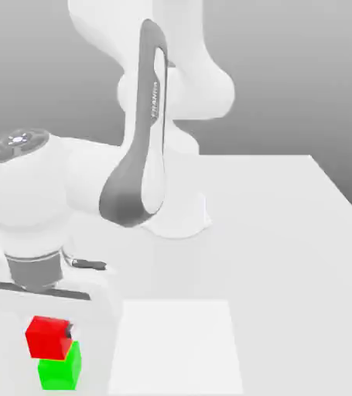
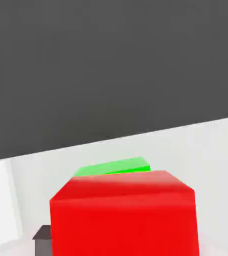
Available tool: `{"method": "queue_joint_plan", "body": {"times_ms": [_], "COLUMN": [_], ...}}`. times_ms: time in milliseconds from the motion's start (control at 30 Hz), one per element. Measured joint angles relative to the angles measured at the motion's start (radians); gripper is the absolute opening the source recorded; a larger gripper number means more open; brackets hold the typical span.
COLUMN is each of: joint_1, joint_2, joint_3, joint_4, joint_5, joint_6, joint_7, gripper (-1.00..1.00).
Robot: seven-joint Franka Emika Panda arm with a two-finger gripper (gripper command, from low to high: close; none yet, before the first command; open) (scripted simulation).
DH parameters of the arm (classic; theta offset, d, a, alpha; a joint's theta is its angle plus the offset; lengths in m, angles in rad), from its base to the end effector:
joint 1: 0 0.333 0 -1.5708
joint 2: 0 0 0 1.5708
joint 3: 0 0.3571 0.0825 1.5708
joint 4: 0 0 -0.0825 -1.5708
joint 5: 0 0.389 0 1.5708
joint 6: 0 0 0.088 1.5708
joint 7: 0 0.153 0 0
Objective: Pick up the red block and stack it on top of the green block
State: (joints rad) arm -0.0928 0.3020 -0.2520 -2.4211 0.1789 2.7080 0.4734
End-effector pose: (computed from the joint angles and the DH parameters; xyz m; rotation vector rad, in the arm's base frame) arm 0.4727 -0.1791 0.1783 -2.7788 1.4642 0.0002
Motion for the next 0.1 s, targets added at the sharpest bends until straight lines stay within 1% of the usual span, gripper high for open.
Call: {"method": "queue_joint_plan", "body": {"times_ms": [100], "joint_1": [0.000], "joint_2": [0.000], "joint_3": [0.000], "joint_4": [0.000], "joint_5": [0.000], "joint_6": [0.000], "joint_7": [0.000], "gripper": [1.00]}}
